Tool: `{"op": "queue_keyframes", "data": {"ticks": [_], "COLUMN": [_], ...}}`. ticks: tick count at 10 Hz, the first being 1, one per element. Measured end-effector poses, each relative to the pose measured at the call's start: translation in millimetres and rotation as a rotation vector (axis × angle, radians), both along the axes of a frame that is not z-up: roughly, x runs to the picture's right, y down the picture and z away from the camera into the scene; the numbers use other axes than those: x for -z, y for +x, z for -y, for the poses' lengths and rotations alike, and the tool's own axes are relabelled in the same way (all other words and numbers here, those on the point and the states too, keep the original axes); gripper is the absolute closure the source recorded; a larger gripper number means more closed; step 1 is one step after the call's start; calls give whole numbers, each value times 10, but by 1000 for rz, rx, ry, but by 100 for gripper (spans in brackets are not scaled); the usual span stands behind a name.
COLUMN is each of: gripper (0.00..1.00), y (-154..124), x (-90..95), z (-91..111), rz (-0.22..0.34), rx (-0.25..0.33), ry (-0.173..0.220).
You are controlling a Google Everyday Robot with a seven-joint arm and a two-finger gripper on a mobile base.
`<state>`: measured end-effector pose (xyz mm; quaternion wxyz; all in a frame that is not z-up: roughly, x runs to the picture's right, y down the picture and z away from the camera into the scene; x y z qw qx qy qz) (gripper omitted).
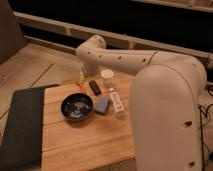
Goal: Place the eraser in the ceramic cup
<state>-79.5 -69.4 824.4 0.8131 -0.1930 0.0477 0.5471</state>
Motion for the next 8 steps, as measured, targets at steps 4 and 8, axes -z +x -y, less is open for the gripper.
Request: {"op": "queue_keyframes", "data": {"ticks": [4,8], "gripper": [35,35], "y": [185,141], "x": [-190,-272], "z": [307,271], "rz": [3,18], "rx": [-77,-44], "ry": [61,50]}}
